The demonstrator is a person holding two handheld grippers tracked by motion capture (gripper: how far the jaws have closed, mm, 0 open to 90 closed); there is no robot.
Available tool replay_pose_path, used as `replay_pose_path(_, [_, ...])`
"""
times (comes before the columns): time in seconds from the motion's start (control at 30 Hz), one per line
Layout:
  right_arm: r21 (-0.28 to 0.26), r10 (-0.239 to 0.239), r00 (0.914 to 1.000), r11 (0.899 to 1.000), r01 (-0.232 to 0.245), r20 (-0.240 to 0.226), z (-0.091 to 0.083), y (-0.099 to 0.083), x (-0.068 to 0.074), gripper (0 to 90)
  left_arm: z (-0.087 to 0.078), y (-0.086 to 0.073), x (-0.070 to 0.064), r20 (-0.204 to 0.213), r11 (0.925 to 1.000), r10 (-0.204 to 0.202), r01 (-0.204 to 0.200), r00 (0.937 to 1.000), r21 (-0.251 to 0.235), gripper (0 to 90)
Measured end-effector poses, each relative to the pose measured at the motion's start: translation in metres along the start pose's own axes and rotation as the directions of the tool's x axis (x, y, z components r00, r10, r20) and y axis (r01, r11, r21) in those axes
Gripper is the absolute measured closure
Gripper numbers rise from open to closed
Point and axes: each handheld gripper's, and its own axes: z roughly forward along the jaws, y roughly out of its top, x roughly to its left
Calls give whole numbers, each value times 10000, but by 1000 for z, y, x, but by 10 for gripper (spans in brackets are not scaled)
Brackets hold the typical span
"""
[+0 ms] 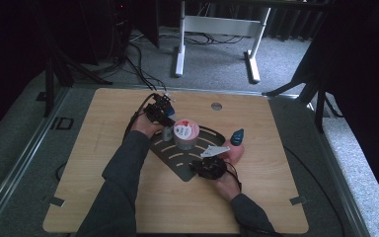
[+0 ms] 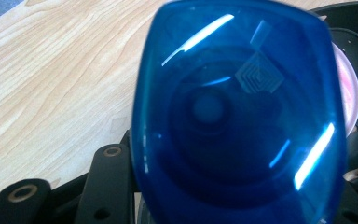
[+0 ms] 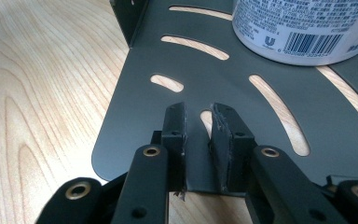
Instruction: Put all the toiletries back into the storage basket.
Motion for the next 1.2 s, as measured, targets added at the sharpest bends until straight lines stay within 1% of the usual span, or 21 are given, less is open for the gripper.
replay_pose_path(0.13, [1, 5, 10000, 10000, -5, -5, 0, 0, 0, 755, 0, 0, 0, -64, 10000, -14, 14, 10000, 9, 523])
replay_pose_path(0.2, [2, 4, 10000, 10000, -4, -1, 0, 0, 0, 755, -1, 0, 1, 16, 9999, -109, 109, 9999, 11, 511])
replay_pose_path(0.27, [5, 10, 10000, 10000, -10, -3, 0, 0, 0, 755, -3, -1, 0, -74, 10000, -24, 24, 10000, -36, 500])
replay_pose_path(0.37, [-7, 25, 10000, 10000, -25, -4, 0, 0, 0, 755, -6, -2, -1, -242, 10000, 58, -57, 9997, 39, 449])
replay_pose_path(0.43, [-6, 27, 10000, 10000, -27, -4, 0, 0, 0, 755, -8, -2, 0, -204, 10000, 63, -63, 9998, 23, 423])
replay_pose_path(0.5, [-7, 28, 10000, 10000, -28, -6, 0, 0, 0, 755, -9, -3, -1, -215, 9999, 113, -110, 9997, 112, 400])
replay_pose_path(0.6, [-6, 29, 10000, 10000, -29, -5, 0, 0, 0, 755, -12, -6, -1, -84, 9999, 104, -103, 9999, 135, 381])
replay_pose_path(0.63, [-6, 30, 10000, 10000, -30, -6, 0, 0, 0, 755, -13, -7, -1, -116, 9997, 162, -160, 9998, 169, 381])
replay_pose_path(0.73, [-7, 22, 10000, 10000, -22, 2, 0, 0, 0, 755, -18, -9, -3, -36, 9993, 265, -264, 9996, 271, 380])
replay_pose_path(0.8, [0, 3, 10000, 10000, -3, -2, 0, 0, 0, 755, -21, -9, -6, -225, 9986, 429, -422, 9988, 306, 380])
replay_pose_path(0.83, [-12, 4, 10000, 10000, -4, 2, 0, 0, 0, 755, -24, -10, -7, -248, 9985, 474, -466, 9986, 290, 381])
replay_pose_path(0.87, [-14, -6, 10000, 10000, 6, 8, 0, 0, 0, 755, -26, -10, -7, -256, 9988, 427, -421, 9988, 243, 381])
replay_pose_path(0.93, [-17, -2, 10000, 10000, 2, 11, 0, 0, 0, 755, -29, -12, -7, -482, 9979, 582, -567, 9971, 325, 390])
replay_pose_path(1.0, [-17, -5, 10000, 10000, 5, 14, 0, 0, 0, 755, -31, -14, -8, -547, 9970, 676, -655, 9962, 401, 399])
replay_pose_path(1.1, [-15, -7, 10000, 10000, 7, 16, 0, 0, 0, 754, -35, -18, -6, -648, 9976, 618, -595, 9960, 362, 413])
replay_pose_path(1.13, [-14, -3, 10000, 10000, 3, 14, 0, 0, 0, 754, -36, -20, -6, -689, 9981, 559, -541, 9961, 278, 415])
replay_pose_path(1.17, [-7, 10, 10000, 10000, -10, 4, 0, 0, 0, 753, -38, -22, -5, -617, 9985, 511, -498, 9968, 225, 422])
replay_pose_path(1.2, [-4, 17, 10000, 10000, -17, 1, 0, 0, 0, 753, -39, -25, -5, -688, 9989, 459, -453, 9966, 110, 434])
